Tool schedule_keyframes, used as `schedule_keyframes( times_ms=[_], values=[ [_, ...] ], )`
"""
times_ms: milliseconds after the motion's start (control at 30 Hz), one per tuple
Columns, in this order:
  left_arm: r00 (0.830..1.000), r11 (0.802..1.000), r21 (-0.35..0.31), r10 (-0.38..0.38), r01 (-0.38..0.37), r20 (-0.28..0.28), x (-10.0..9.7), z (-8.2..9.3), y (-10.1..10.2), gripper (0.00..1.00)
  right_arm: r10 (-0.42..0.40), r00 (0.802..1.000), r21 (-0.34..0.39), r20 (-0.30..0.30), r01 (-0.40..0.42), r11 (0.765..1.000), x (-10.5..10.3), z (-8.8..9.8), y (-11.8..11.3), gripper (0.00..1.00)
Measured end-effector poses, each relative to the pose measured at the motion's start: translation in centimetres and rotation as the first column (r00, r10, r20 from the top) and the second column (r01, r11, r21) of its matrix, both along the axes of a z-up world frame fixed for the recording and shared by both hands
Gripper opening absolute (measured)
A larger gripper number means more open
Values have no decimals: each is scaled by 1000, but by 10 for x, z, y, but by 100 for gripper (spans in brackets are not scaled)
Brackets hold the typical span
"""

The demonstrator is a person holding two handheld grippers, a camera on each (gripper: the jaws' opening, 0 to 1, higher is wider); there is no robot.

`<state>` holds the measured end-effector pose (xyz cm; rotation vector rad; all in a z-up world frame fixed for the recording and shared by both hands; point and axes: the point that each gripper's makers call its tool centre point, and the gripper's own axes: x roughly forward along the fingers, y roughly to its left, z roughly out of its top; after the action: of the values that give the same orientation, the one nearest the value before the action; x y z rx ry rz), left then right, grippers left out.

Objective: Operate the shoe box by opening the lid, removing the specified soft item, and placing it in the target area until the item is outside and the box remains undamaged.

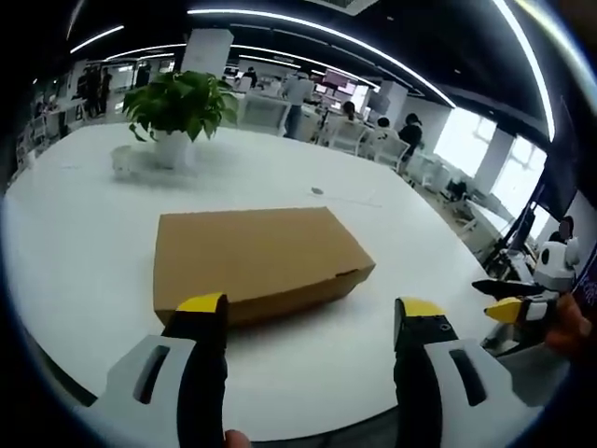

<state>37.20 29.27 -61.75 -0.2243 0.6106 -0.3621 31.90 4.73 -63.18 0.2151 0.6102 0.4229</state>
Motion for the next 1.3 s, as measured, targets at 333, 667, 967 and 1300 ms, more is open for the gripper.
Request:
schedule_keyframes(
  times_ms=[333,667,967,1300],
  values=[
    [999,999,-15,32,-32,-3,4,0,31,71,35,999,-6,-30,-35,999,0,-10,15,88],
    [999,999,17,41,-40,-32,-1,-16,60,71,65,997,1,-35,-65,998,8,-12,41,86],
    [997,998,26,61,-59,-52,0,-27,82,71,108,993,-15,-52,-109,994,21,-23,57,86],
    [996,998,48,49,-46,-68,5,-41,96,71,144,988,-22,-58,-145,989,38,-28,79,83]
  ],
)
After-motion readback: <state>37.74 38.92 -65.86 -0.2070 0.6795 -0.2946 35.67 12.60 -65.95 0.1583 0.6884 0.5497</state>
